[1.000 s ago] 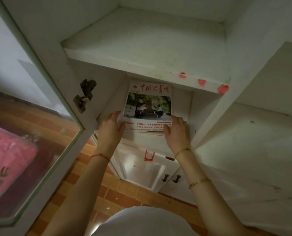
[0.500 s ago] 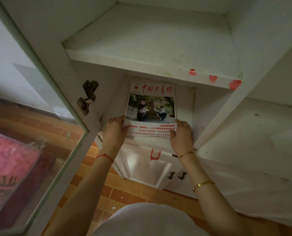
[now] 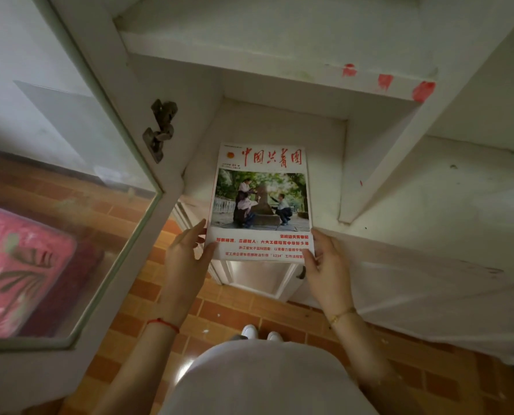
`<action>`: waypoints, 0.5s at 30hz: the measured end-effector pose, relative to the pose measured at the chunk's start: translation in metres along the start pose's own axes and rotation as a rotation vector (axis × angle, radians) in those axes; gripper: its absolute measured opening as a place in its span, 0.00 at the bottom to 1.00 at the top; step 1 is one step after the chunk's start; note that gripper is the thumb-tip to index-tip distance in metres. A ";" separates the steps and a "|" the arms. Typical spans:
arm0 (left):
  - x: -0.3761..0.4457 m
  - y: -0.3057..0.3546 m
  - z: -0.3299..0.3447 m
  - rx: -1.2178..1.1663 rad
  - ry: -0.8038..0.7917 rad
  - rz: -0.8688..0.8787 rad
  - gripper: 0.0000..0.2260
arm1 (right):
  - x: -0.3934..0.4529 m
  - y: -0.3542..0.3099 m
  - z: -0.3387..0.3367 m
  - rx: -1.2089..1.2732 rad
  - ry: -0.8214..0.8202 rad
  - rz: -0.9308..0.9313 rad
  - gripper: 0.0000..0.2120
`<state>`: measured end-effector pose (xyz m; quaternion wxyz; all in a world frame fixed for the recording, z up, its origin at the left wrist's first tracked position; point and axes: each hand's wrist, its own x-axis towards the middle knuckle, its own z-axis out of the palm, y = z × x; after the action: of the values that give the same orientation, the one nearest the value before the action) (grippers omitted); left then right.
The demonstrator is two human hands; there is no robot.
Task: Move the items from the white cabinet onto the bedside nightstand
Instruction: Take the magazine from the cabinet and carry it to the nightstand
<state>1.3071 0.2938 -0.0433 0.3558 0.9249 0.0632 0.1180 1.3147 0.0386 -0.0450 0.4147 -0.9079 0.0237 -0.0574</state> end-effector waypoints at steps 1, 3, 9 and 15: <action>0.000 -0.002 0.000 -0.038 -0.002 -0.012 0.22 | -0.001 -0.001 0.000 0.044 -0.002 0.027 0.18; 0.003 -0.003 0.000 -0.119 -0.033 -0.069 0.22 | 0.001 -0.003 -0.001 0.116 -0.019 0.084 0.18; 0.015 -0.004 0.001 -0.350 -0.238 -0.213 0.22 | 0.015 -0.007 -0.002 0.216 -0.102 0.179 0.17; 0.022 0.000 0.004 -0.590 -0.274 -0.365 0.22 | 0.016 -0.005 0.001 0.293 -0.115 0.222 0.16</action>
<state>1.3290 0.2956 -0.0429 0.6274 0.7633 0.1422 -0.0593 1.3311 0.0411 -0.0408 0.5467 -0.8314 0.0914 0.0377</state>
